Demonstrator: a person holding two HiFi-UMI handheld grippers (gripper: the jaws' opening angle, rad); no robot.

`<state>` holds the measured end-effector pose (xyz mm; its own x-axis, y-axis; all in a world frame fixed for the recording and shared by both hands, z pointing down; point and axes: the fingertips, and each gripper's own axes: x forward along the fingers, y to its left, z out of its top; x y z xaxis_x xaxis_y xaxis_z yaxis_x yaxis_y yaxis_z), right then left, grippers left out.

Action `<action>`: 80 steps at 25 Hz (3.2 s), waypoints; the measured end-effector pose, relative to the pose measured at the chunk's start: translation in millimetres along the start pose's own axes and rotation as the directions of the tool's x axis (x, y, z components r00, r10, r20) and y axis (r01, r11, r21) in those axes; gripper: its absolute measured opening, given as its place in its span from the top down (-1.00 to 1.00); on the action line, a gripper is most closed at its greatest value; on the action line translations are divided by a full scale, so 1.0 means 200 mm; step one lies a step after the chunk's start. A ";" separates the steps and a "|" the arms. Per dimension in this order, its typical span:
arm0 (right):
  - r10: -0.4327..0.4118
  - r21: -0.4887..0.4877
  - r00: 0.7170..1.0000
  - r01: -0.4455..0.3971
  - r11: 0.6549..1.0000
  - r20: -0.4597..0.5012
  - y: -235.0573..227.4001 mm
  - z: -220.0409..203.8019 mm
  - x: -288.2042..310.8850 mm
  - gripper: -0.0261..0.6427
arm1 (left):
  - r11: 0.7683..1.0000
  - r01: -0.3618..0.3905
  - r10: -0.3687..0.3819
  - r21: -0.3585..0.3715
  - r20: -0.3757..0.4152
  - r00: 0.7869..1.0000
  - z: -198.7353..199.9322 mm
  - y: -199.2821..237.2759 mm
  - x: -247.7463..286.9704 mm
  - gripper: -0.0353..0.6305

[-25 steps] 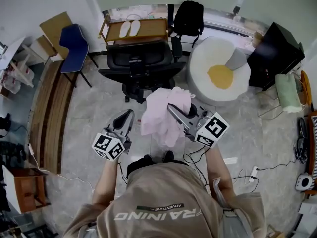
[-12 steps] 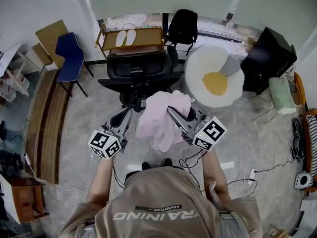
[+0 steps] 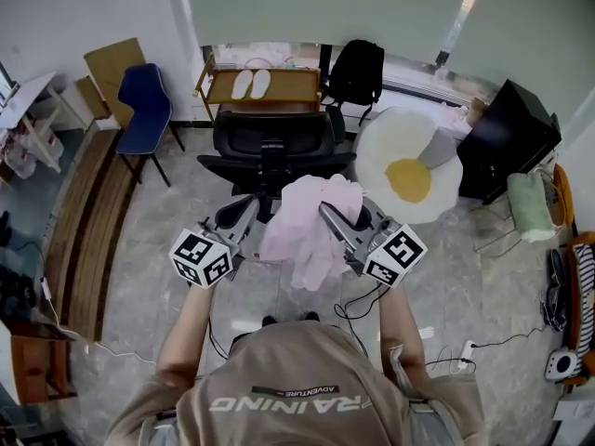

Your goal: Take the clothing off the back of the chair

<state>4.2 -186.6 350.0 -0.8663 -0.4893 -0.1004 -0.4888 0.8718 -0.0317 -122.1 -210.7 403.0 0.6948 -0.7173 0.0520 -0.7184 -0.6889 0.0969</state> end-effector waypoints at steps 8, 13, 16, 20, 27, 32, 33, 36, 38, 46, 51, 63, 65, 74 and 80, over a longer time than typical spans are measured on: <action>0.016 -0.023 1.000 -0.016 1.000 -0.006 0.01 0.02 0.01 0.75 | 0.998 0.011 -0.012 0.058 0.014 1.000 0.08 -0.07 0.02 0.83; 0.012 -0.024 1.000 -0.012 1.000 -0.002 0.01 0.03 0.00 0.75 | 0.997 0.013 -0.014 0.070 0.019 1.000 0.11 -0.09 0.02 0.83; 0.015 -0.023 1.000 -0.015 1.000 -0.007 0.00 0.03 0.00 0.75 | 0.998 -0.003 0.001 0.065 0.023 1.000 0.13 -0.09 0.01 0.83; 0.029 -0.022 0.999 -0.030 0.999 -0.018 0.01 0.02 0.01 0.75 | 0.997 -0.020 0.019 0.072 0.023 1.000 0.15 -0.08 0.01 0.83; 0.038 -0.014 0.999 -0.038 0.999 -0.023 0.01 0.02 0.02 0.75 | 0.997 -0.040 0.039 0.065 0.005 0.999 0.11 -0.08 0.00 0.83; 0.037 -0.008 0.999 -0.037 0.999 -0.032 0.02 0.01 0.01 0.75 | 0.997 -0.039 0.040 0.066 -0.009 0.999 0.08 -0.09 -0.02 0.83; 0.038 -0.011 0.999 -0.038 0.999 -0.032 0.02 0.01 0.01 0.75 | 0.997 -0.036 0.037 0.064 -0.011 0.999 0.08 -0.09 -0.02 0.83; 0.034 -0.020 0.999 -0.035 0.999 -0.029 0.01 0.01 0.01 0.75 | 0.998 -0.024 0.025 0.058 -0.013 1.000 0.08 -0.09 -0.01 0.83; 0.032 -0.019 0.999 -0.032 0.999 -0.031 0.01 0.00 0.01 0.75 | 0.998 -0.020 0.021 0.058 -0.017 1.000 0.08 -0.09 -0.01 0.83; 0.016 -0.016 0.999 -0.016 1.000 -0.036 0.00 -0.01 0.01 0.75 | 0.998 -0.008 0.009 0.058 -0.021 1.000 0.08 -0.07 -0.01 0.83; 0.009 -0.022 0.999 -0.010 1.000 -0.034 0.00 -0.01 0.01 0.75 | 0.998 -0.002 0.003 0.060 -0.020 1.000 0.08 -0.06 0.00 0.83; -0.015 -0.013 1.000 0.015 1.000 -0.016 -0.01 0.00 0.00 0.75 | 0.998 0.019 -0.018 0.059 -0.020 1.000 0.06 -0.03 0.02 0.83; -0.018 -0.014 1.000 0.018 1.000 -0.016 -0.01 0.00 0.00 0.75 | 0.998 0.023 -0.022 0.057 -0.022 1.000 0.05 -0.03 0.02 0.83; -0.038 -0.014 0.999 0.038 0.999 -0.020 -0.01 -0.02 -0.01 0.75 | 0.998 0.028 -0.027 0.049 -0.016 1.000 0.05 0.00 0.02 0.83; -0.051 -0.013 0.998 0.050 0.999 -0.021 -0.02 -0.03 -0.02 0.75 | 0.998 0.034 -0.034 0.044 -0.013 0.999 0.04 0.01 0.04 0.83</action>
<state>8.9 -188.3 356.5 -0.8424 -0.5333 -0.0778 -0.5332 0.8457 -0.0234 -119.2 -218.5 395.7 0.7190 -0.6923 0.0616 -0.6950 -0.7169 0.0549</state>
